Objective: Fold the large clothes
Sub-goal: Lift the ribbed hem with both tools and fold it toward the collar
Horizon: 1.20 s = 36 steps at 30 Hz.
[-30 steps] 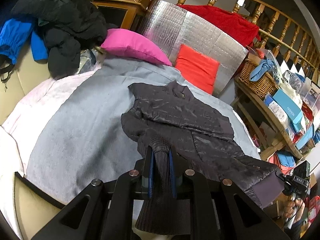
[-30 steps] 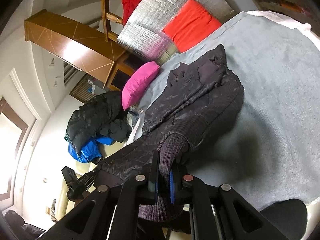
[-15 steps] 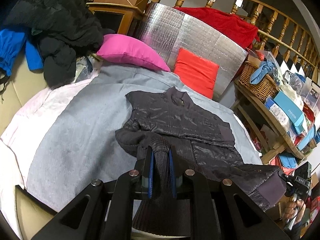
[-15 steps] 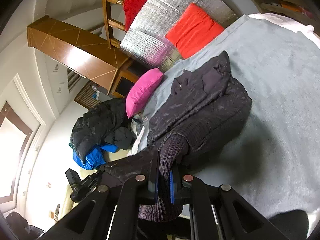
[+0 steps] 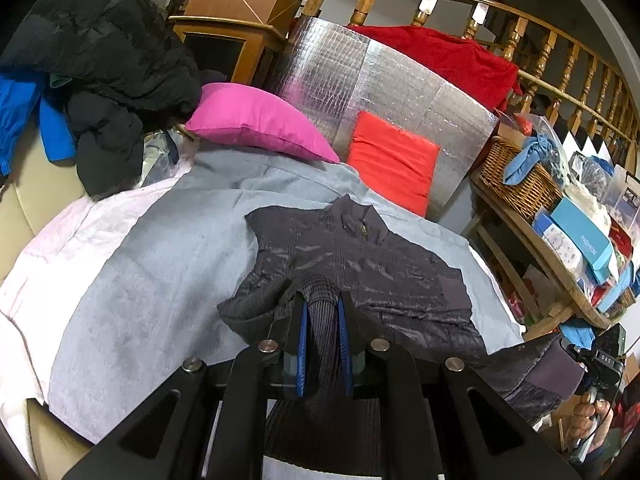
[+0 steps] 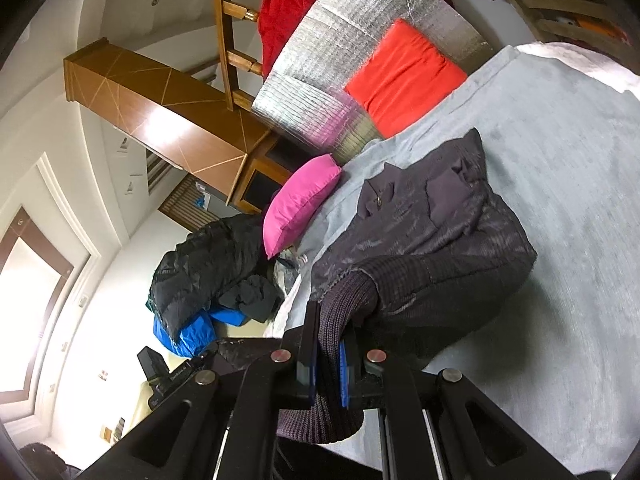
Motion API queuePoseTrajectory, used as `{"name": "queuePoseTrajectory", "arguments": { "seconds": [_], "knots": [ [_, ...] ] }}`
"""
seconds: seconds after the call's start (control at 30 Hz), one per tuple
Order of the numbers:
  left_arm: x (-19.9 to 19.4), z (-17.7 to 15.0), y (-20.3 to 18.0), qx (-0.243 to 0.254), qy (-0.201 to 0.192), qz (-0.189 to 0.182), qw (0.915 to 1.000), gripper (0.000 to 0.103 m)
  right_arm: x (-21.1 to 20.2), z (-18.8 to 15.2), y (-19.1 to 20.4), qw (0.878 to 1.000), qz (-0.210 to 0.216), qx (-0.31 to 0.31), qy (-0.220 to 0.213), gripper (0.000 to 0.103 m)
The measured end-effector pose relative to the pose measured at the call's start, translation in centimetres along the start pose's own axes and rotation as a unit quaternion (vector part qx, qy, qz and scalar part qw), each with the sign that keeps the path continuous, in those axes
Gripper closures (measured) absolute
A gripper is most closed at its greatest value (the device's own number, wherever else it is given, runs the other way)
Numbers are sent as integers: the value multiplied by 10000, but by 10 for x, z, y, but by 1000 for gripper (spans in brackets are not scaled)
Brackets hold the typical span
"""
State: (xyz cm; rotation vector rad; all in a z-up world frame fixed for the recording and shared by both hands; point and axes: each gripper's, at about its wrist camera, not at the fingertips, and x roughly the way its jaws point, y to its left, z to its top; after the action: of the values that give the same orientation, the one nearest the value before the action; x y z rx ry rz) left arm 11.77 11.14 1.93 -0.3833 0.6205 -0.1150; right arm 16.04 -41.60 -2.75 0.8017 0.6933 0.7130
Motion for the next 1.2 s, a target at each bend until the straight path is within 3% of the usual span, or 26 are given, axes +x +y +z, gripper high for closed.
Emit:
{"name": "queuePoseTrajectory", "arguments": {
  "seconds": [1.2],
  "knots": [
    [46, 76, -11, -21, -478, 73, 9988, 88, 55, 103, 22, 9975, -175, -347, -597, 95]
  ]
}}
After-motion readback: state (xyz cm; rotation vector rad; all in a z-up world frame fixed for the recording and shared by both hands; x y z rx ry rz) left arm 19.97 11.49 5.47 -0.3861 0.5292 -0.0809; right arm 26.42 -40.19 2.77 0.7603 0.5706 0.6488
